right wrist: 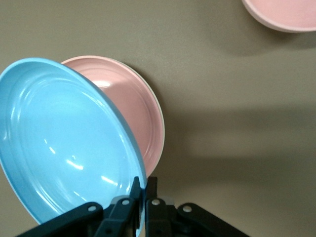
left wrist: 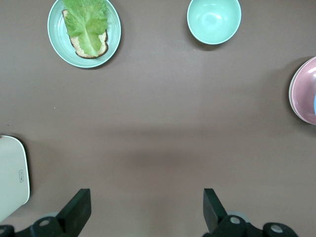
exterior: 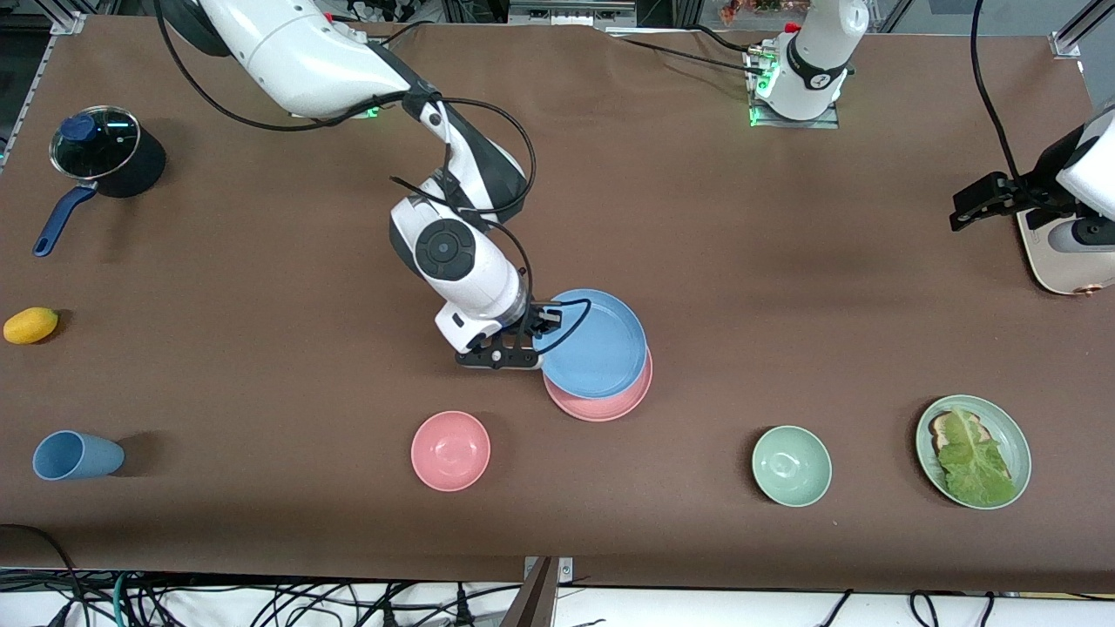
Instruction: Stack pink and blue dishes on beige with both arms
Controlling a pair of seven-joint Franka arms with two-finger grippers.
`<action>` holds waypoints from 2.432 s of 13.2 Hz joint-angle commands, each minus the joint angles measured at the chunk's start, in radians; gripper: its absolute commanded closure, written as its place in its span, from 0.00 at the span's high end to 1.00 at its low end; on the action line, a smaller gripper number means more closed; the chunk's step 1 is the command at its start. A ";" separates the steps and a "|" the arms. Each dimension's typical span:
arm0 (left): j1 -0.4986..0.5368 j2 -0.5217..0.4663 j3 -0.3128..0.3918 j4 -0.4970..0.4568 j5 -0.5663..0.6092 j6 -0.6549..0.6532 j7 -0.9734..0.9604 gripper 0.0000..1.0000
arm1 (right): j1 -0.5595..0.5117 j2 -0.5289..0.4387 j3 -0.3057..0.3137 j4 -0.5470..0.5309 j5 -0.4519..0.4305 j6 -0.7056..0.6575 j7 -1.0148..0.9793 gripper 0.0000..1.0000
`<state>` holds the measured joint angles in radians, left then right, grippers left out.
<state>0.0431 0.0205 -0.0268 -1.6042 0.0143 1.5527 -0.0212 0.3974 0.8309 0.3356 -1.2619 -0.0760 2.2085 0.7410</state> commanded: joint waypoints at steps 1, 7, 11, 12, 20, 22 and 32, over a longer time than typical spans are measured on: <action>0.004 -0.011 0.002 -0.006 -0.022 0.006 0.024 1.00 | 0.005 0.022 -0.009 0.032 -0.011 0.025 0.023 0.00; 0.003 0.019 0.004 0.037 -0.022 0.001 0.020 1.00 | 0.005 0.065 -0.009 0.030 -0.008 0.121 0.021 0.00; 0.000 0.018 0.002 0.036 -0.020 0.000 0.024 1.00 | 0.011 0.076 -0.009 0.027 -0.011 0.125 0.020 0.00; 0.000 0.018 0.002 0.036 -0.019 0.001 0.024 1.00 | 0.011 0.076 -0.009 0.016 -0.011 0.125 0.020 0.00; -0.009 0.019 0.001 0.032 -0.022 0.001 0.023 1.00 | 0.011 0.076 -0.009 0.013 -0.011 0.139 0.020 0.11; -0.011 0.019 0.001 0.030 -0.022 0.001 0.024 1.00 | 0.011 0.076 -0.009 0.013 -0.011 0.139 0.020 0.23; 0.000 0.015 0.001 0.033 -0.019 0.001 0.024 1.00 | -0.018 0.018 -0.029 0.019 -0.071 -0.017 0.000 0.65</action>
<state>0.0377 0.0317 -0.0281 -1.5907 0.0140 1.5593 -0.0166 0.3996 0.8917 0.3162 -1.2504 -0.1128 2.2926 0.7451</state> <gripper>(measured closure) 0.000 0.401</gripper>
